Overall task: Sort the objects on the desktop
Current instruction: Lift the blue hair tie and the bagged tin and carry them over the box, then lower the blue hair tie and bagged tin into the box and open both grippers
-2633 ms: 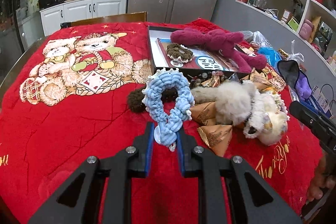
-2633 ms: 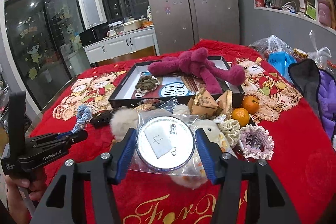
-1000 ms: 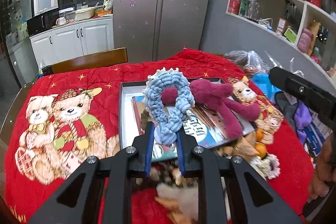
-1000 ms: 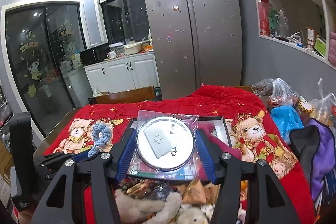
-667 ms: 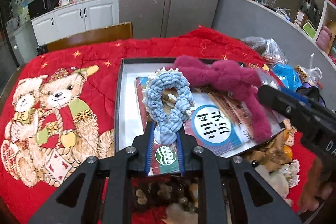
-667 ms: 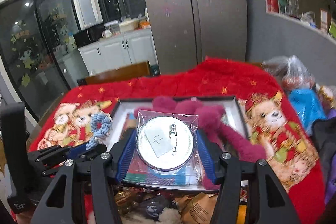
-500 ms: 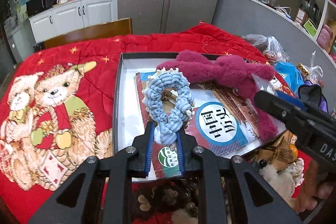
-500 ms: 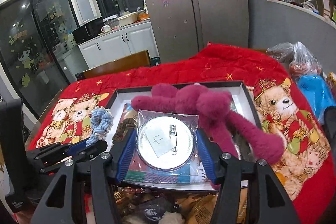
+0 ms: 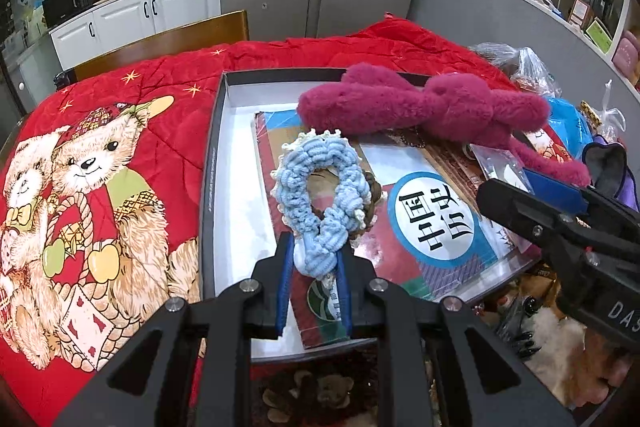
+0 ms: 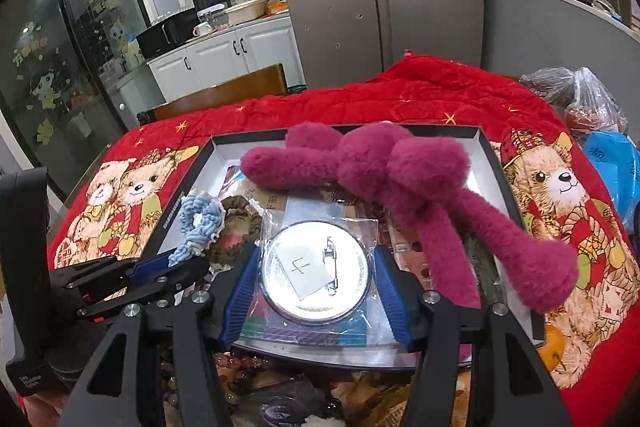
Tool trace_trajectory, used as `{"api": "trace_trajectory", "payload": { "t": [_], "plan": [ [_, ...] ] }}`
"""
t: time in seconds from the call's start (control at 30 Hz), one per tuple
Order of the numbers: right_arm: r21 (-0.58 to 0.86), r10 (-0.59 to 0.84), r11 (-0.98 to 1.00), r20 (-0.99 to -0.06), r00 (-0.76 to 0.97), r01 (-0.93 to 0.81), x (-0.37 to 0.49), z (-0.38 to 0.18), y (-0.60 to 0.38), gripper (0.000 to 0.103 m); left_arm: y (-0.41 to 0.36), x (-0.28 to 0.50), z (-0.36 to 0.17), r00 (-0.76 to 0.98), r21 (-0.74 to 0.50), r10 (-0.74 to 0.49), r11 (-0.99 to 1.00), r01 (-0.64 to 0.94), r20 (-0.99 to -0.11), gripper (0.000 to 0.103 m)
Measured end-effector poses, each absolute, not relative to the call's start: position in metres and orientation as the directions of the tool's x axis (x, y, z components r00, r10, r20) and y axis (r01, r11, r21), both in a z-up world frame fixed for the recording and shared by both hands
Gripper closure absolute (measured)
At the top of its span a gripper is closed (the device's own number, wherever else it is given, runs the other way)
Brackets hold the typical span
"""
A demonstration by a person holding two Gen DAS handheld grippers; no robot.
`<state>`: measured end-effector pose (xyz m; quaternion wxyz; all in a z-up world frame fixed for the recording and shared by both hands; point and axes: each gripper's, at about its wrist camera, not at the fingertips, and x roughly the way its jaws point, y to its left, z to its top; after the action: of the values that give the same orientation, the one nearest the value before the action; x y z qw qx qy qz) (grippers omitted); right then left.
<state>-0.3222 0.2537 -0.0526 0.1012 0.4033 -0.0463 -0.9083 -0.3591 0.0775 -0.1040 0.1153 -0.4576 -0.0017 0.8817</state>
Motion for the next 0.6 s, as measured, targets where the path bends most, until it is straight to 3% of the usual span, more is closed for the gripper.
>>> {"api": "trace_trajectory", "payload": {
  "t": [0.5,0.6],
  "plan": [
    [0.153,-0.201,-0.980,-0.737,-0.645,0.130,-0.324,-0.057,0.254,0.045,0.067,-0.362,-0.106,-0.558,-0.093,0.182,-0.978,-0.185,-0.810,0.083],
    [0.168,-0.209,-0.978,-0.743,-0.636,0.125,-0.326,-0.059,0.256,0.043,0.069,-0.363,-0.109,-0.554,-0.074,0.170,-0.979,-0.190,-0.815,0.075]
  ]
}}
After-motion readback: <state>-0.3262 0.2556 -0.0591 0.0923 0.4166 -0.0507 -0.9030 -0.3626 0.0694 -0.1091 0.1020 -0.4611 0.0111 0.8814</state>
